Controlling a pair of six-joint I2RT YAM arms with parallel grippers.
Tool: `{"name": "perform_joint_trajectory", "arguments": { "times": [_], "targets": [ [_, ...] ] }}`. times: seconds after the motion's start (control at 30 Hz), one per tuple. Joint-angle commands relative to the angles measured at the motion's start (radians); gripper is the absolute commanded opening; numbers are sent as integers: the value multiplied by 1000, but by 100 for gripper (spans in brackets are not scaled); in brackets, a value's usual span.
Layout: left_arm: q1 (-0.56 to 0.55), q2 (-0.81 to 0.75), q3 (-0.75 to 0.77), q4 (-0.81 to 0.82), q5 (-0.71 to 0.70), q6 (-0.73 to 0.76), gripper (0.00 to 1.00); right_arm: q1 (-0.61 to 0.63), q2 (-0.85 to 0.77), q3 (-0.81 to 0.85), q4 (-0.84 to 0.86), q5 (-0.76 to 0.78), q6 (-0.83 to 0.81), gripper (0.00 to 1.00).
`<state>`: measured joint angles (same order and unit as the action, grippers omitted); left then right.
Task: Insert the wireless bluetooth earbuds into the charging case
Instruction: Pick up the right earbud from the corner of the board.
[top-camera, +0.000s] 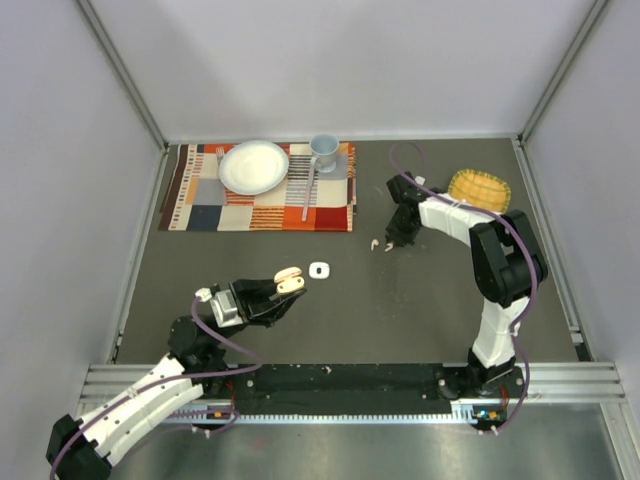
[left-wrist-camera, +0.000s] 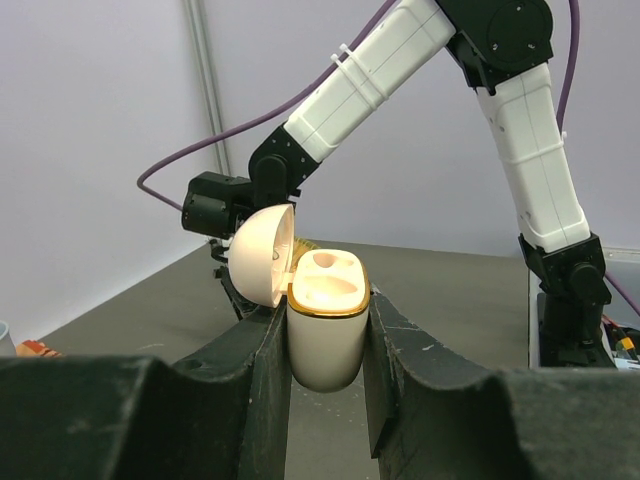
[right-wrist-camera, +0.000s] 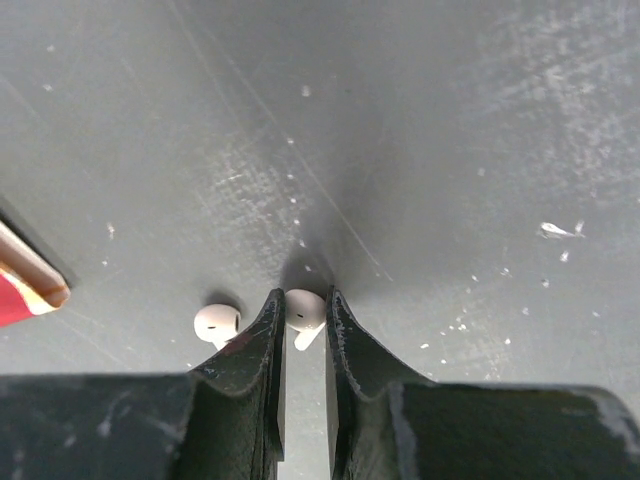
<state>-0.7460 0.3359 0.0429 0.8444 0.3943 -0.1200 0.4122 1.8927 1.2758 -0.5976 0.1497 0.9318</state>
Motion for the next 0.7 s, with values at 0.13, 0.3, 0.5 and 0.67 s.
{"name": "perform_joint_trajectory", "arguments": {
  "times": [0.13,0.3,0.5,0.67],
  "targets": [
    [-1,-9,-61,25,-18,6,0,0,-243,-171,214,-6,-112,0],
    [-3,6,-60,30,-25,6,0,57,-423,-245,288,56,-201,0],
    [-1,17,-55,32,-26,-4,0,189,-559,-248,321,207,-353,0],
    [-3,15,-55,27,-35,-15,0,356,-691,-309,441,355,-491,0]
  ]
}}
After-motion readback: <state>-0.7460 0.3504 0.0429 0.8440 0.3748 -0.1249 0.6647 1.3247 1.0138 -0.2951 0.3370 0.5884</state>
